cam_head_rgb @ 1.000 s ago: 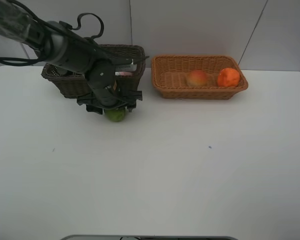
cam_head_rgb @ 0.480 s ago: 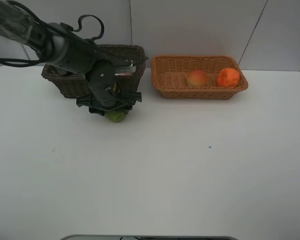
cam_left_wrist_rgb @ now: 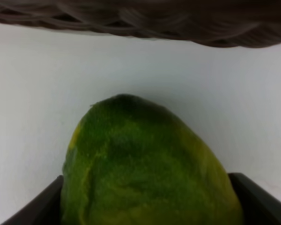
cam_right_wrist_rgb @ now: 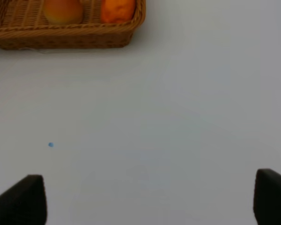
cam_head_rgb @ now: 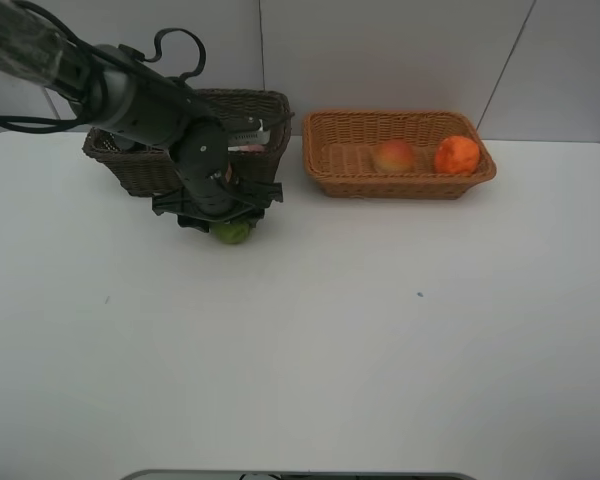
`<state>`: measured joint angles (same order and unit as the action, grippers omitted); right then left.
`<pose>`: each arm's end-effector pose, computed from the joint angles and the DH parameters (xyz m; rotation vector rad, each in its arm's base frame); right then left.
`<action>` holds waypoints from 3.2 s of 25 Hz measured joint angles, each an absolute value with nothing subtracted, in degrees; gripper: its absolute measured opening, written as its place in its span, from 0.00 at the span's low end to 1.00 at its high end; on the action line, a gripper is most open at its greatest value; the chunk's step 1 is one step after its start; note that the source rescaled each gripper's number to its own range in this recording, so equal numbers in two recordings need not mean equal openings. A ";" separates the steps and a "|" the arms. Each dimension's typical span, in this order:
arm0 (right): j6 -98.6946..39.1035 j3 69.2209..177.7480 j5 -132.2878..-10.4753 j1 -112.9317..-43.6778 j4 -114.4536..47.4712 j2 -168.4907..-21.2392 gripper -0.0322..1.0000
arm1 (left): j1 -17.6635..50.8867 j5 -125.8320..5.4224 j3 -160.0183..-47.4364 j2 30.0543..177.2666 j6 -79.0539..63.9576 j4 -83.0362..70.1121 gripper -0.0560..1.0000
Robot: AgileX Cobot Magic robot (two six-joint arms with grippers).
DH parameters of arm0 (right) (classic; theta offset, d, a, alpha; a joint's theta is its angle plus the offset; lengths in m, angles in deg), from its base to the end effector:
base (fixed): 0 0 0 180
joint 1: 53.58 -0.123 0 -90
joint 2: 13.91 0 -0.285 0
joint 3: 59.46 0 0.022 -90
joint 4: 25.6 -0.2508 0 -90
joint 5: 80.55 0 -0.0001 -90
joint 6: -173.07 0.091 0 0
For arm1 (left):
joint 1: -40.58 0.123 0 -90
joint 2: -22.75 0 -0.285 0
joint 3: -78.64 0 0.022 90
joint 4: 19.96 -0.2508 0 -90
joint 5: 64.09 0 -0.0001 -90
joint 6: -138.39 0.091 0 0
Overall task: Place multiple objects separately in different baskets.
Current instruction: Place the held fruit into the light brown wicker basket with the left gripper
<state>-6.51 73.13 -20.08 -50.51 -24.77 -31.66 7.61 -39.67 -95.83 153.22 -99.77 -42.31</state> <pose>0.0207 -0.0023 0.2821 0.0660 2.1919 -0.0439 0.3496 -0.2097 0.0909 -0.1525 2.7431 -0.1201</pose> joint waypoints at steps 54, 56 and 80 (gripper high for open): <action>-6.51 73.13 -20.08 -50.51 -24.77 -31.66 0.92 | 1.27 -52.74 -129.02 165.51 -63.95 -31.09 0.65; -6.51 73.13 -20.08 -50.51 -24.77 -31.66 0.92 | 1.50 -53.45 -129.08 166.08 -63.95 -31.53 0.65; -6.51 73.13 -20.08 -50.51 -24.77 -31.66 0.92 | 1.96 -55.22 -129.20 169.07 -63.63 -31.76 0.65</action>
